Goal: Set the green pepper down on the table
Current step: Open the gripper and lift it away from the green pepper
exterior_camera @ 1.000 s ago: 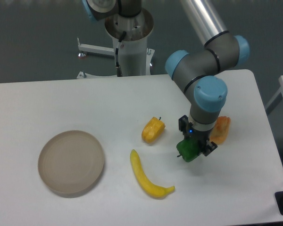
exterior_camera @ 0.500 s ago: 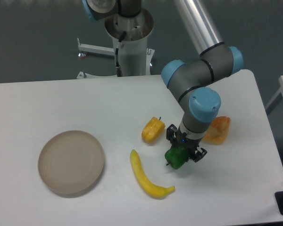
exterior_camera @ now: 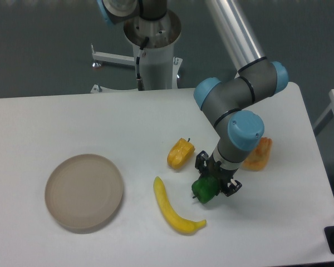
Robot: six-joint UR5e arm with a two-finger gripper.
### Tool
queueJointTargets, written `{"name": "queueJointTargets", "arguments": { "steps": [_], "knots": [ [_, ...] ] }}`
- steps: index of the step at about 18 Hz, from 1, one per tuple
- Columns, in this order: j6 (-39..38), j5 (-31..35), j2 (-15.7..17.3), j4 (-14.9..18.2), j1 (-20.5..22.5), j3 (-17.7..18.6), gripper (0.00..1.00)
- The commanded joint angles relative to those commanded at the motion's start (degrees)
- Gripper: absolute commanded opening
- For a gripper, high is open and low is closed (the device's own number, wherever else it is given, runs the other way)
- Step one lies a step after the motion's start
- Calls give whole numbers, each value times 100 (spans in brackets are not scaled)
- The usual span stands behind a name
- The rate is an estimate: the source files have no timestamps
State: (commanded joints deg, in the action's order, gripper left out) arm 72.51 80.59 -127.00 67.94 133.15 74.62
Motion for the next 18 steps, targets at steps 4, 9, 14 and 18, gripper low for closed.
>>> {"name": "queueJointTargets", "arguments": {
  "steps": [4,9,14,18],
  "knots": [
    [-53,-35,70,9,9,-26,100],
    [26,44,97,53,105,-298,100],
    [26,176,-421,70,255,-1519,100],
    [375,403,-799,9,290,-2091,100]
  ]
}}
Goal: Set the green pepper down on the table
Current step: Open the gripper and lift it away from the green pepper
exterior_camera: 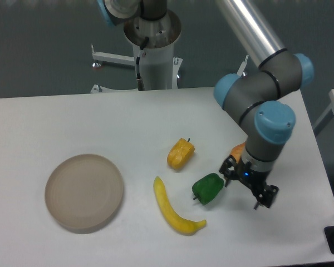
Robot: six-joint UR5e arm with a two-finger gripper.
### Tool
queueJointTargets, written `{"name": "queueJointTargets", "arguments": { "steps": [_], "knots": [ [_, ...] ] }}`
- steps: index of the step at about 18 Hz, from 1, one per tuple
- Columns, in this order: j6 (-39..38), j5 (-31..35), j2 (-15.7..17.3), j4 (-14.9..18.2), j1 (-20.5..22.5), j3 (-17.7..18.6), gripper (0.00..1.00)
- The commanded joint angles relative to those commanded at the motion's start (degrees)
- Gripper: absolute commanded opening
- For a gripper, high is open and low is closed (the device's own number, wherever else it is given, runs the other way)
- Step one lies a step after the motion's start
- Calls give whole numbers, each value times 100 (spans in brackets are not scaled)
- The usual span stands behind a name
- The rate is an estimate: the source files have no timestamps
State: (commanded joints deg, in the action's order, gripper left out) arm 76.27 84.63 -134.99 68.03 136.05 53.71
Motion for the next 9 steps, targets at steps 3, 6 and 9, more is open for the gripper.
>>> {"name": "queueJointTargets", "arguments": {
  "steps": [3,6,9],
  "knots": [
    [266,168,-123,9,35,-203,100],
    [467,326,-255,18,44,-335,100],
    [477,326,-300,9,44,-361,100]
  ]
}}
